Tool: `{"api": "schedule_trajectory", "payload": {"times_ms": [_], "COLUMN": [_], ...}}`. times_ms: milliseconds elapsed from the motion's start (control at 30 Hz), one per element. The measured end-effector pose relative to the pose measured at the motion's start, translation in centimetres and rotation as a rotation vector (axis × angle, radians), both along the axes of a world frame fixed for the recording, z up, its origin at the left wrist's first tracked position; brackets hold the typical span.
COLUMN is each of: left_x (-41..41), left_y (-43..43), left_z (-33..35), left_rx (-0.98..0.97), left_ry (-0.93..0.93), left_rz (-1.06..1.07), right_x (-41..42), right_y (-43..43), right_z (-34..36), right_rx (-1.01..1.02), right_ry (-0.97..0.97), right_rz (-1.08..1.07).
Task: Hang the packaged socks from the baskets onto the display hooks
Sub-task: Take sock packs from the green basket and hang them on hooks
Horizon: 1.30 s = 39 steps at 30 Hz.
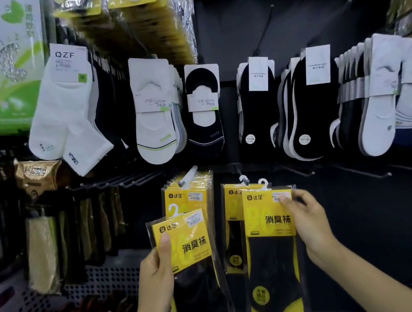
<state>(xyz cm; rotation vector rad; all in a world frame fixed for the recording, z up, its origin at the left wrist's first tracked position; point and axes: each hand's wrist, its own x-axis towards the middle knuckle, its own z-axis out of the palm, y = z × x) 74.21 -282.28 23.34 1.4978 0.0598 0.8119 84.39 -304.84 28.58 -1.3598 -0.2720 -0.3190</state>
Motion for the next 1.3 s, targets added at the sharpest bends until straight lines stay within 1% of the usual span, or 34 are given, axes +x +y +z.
{"api": "schedule_trajectory", "payload": {"times_ms": [200, 300, 400, 500, 567, 633, 800, 833, 900, 1000, 1133, 1200, 1300], "left_x": [-0.2, -0.3, -0.3, 0.0, 0.1, 0.4, 0.9, 1.0, 1.0, 1.1, 1.7, 1.9, 2.2], "left_y": [0.4, 0.1, -0.2, -0.3, -0.5, -0.7, -2.2, -2.5, -3.1, -3.9, -4.7, -5.0, -5.5], "left_z": [0.0, 0.1, 0.0, -0.4, -0.5, -0.8, -1.3, -1.4, -1.6, -1.8, -2.7, -3.2, -3.7], "left_rx": [-0.009, 0.008, -0.003, -0.008, -0.001, 0.01, -0.005, 0.01, 0.02, 0.007, 0.065, 0.075, 0.091], "left_ry": [-0.01, -0.011, -0.029, -0.022, -0.016, -0.002, 0.045, 0.053, 0.063, 0.064, 0.185, 0.242, 0.267], "left_rz": [0.019, 0.042, 0.007, -0.054, -0.08, -0.105, -0.184, -0.195, -0.212, -0.288, -0.406, -0.446, -0.457], "right_x": [2.1, 3.1, 3.9, 3.9, 3.1, 1.6, -3.5, -4.1, -4.7, -4.5, -3.4, -2.8, -1.7], "right_y": [2.6, 3.4, 3.6, 3.2, 3.0, 3.2, 5.0, 5.2, 5.3, 4.5, 2.7, 2.0, 1.8], "right_z": [0.6, 0.1, -0.9, -2.4, -3.5, -4.3, -4.4, -4.4, -4.6, -4.8, -4.5, -3.8, -2.5], "right_rx": [-0.103, -0.08, -0.095, -0.154, -0.173, -0.165, -0.265, -0.274, -0.257, -0.13, 0.031, 0.036, 0.009], "right_ry": [-0.038, 0.004, 0.042, 0.117, 0.136, 0.102, 0.065, 0.068, 0.068, 0.083, 0.09, 0.072, 0.027], "right_rz": [0.03, -0.007, -0.113, -0.292, -0.336, -0.231, 0.293, 0.355, 0.399, 0.333, 0.093, 0.015, -0.022]}}
